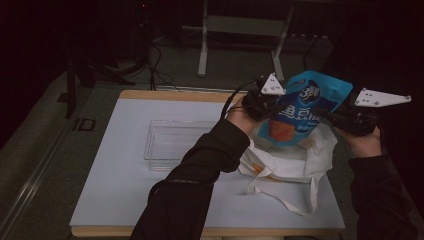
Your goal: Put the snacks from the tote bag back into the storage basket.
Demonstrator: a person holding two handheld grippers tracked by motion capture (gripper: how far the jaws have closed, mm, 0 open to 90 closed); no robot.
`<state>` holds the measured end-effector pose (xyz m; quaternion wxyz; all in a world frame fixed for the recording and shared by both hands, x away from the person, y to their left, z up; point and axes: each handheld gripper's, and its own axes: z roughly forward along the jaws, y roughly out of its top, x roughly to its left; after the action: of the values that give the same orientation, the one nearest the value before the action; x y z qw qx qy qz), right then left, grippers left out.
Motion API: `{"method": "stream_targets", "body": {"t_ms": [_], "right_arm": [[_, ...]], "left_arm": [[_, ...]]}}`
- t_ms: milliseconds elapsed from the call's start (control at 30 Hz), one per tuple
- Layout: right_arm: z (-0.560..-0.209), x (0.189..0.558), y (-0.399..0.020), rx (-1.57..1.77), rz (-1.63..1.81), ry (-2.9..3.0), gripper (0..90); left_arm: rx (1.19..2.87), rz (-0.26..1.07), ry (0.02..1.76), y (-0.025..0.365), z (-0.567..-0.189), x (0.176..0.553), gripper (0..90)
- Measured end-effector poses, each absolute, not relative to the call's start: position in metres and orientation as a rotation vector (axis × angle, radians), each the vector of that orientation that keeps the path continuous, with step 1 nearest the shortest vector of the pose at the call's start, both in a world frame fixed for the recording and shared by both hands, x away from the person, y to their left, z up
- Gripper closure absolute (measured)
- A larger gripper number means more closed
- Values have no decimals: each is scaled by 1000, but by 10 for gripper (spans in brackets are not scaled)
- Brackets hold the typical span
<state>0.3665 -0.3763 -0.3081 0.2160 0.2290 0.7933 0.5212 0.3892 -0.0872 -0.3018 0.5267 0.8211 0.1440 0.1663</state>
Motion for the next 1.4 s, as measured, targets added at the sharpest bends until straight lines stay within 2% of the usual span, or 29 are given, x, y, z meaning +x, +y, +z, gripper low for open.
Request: {"method": "stream_targets", "body": {"t_ms": [400,1033,1400], "right_arm": [[-282,368,-349,563,1452,2210,880],[-263,374,-282,433,1485,2269,884],[-263,380,-240,379,1505,2312,884]], "left_arm": [[1950,435,360,-58,-279,381,900],[1946,472,401,14,-261,365,900],[1952,489,447,55,-262,359,900]]}}
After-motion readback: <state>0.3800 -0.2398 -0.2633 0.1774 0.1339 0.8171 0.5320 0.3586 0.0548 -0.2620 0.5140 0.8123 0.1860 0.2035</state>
